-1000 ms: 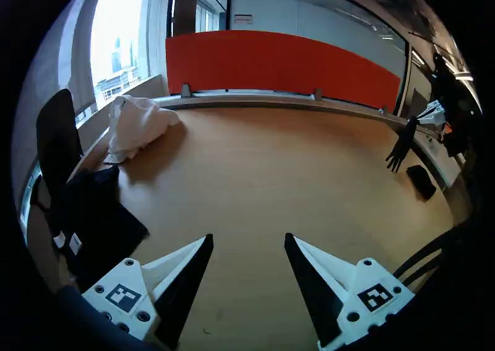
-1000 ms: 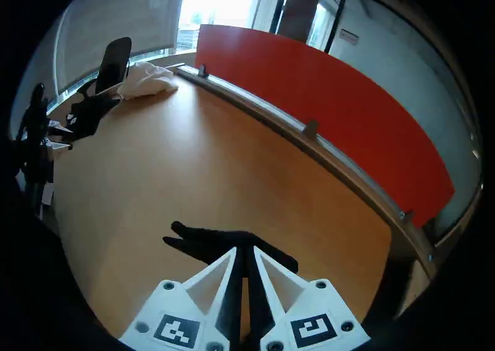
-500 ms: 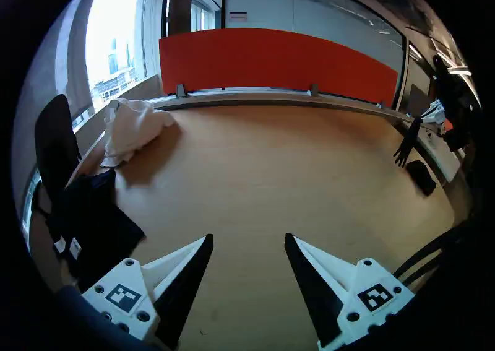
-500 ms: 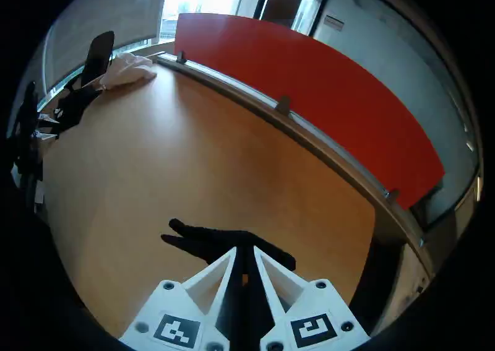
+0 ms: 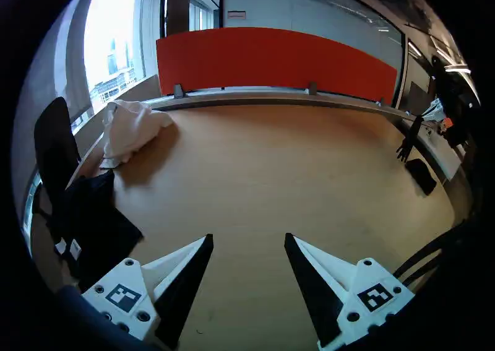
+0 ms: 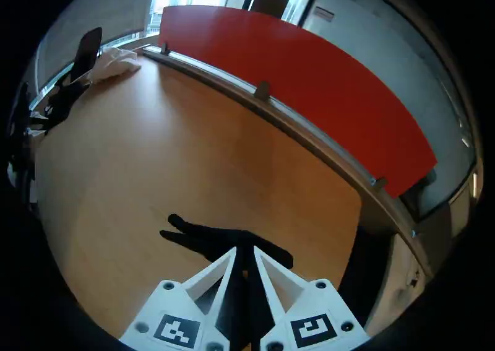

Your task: Fold towel

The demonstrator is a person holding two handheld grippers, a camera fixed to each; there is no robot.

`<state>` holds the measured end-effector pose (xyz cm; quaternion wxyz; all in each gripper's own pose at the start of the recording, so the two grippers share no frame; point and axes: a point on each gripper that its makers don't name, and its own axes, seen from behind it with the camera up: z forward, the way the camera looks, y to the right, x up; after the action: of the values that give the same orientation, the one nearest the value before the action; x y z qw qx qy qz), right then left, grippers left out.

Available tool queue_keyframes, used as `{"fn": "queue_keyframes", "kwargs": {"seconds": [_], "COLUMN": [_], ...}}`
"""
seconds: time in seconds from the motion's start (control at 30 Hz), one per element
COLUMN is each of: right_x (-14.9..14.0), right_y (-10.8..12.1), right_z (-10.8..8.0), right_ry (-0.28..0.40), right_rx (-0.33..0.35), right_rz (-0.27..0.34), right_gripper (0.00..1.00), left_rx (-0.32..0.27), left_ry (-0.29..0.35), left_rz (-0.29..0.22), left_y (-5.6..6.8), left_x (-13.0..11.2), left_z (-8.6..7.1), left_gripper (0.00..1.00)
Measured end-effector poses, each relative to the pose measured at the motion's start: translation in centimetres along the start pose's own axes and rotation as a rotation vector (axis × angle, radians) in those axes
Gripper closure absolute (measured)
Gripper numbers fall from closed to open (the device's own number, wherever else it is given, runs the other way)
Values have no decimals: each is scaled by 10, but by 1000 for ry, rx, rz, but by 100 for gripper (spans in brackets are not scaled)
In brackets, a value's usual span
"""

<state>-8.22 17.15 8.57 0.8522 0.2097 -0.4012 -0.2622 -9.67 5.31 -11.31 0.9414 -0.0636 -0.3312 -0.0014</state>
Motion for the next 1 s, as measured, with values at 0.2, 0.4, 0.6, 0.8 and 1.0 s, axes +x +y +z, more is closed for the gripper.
{"fn": "queue_keyframes", "kwargs": {"seconds": [0.2,0.4,0.6,0.8,1.0], "right_x": [-10,-20,-34,-62,-100], "right_y": [10,11,10,11,10], "right_z": [-2,-5,-13,-22,-31], "right_ry": [-18,-28,-36,-59,-111], "right_rx": [-11,-11,-14,-21,-28], "right_rz": [7,16,38,67,74], "right_gripper": [96,96,96,96,96], "left_rx": [-2,-5,-12,-20,-29], "left_ry": [-2,-1,3,5,2], "left_rz": [3,11,18,24,33], "left_y": [4,8,11,15,19], "left_x": [0,3,5,6,5], "left_z": [0,1,0,-1,-2], "left_gripper": [15,15,15,15,15]}}
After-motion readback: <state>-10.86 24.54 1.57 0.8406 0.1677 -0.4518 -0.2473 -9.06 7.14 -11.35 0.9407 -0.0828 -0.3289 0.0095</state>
